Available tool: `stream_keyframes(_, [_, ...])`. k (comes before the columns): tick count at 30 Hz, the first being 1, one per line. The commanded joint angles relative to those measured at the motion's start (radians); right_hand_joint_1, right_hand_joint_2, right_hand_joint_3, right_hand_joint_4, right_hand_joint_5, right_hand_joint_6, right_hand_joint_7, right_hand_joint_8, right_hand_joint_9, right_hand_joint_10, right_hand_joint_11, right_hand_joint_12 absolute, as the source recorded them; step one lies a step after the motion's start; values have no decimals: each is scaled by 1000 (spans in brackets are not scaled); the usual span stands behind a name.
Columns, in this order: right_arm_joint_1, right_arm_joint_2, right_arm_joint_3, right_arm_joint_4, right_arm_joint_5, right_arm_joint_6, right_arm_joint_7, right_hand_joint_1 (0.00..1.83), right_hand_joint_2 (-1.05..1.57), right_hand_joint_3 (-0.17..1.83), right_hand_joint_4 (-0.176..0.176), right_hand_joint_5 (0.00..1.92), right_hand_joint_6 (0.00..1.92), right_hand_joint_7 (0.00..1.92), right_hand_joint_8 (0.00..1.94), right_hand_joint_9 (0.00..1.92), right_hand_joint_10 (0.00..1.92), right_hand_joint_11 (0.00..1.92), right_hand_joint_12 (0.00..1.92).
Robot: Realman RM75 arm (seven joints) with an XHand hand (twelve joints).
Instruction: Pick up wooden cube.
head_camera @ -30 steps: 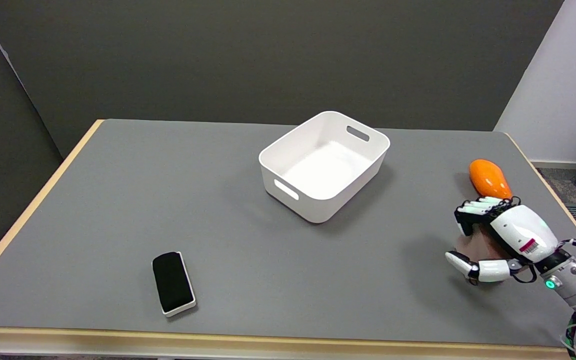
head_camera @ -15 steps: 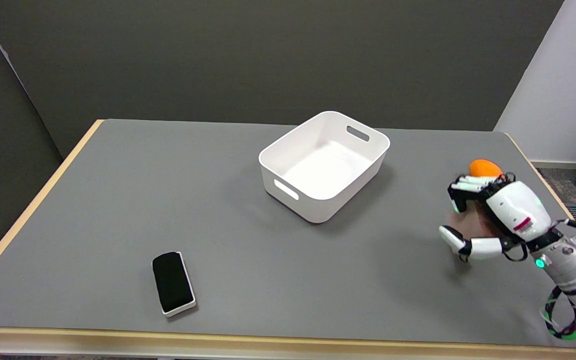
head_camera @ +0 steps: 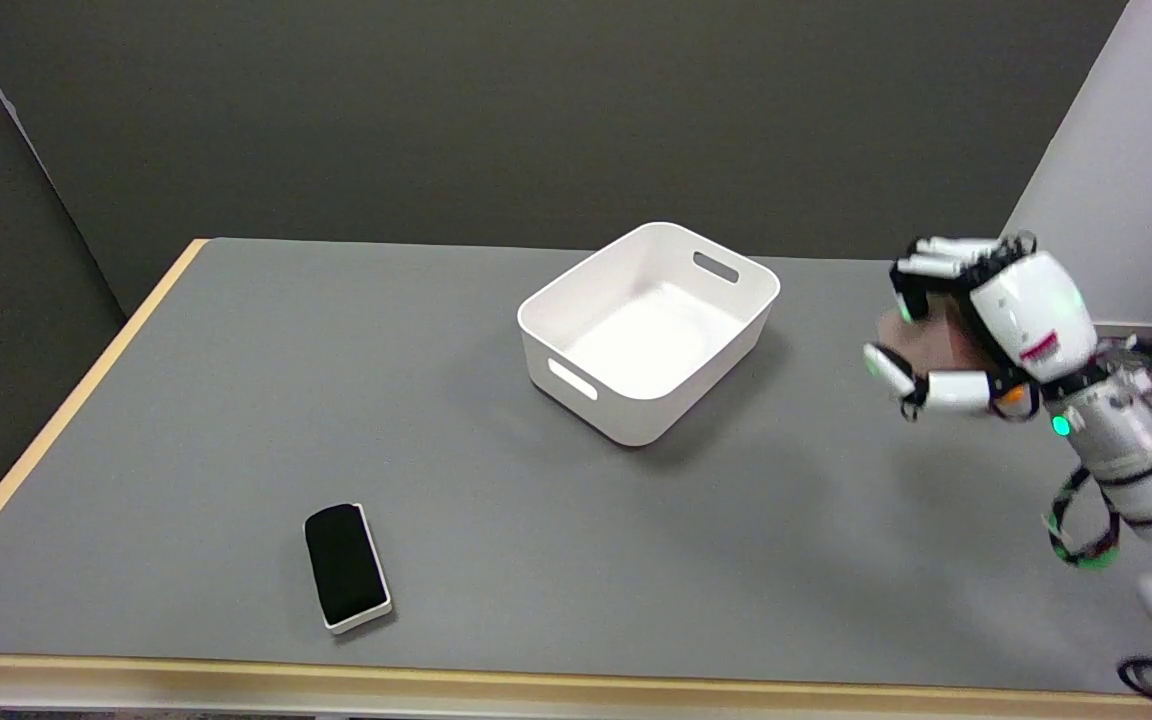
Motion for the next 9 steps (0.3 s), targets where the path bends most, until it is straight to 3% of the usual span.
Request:
stream_keyframes(1, [357,39,-117,98,32,-118,-71,984,621,912,20,904,1921,1188,1941,1332,1921,1109,1921])
stream_keyframes(9, [622,-60,-335,-60,40,-116,-84,991,617,911,20,908,1921,1181,1941,1335,1921,1113,1921])
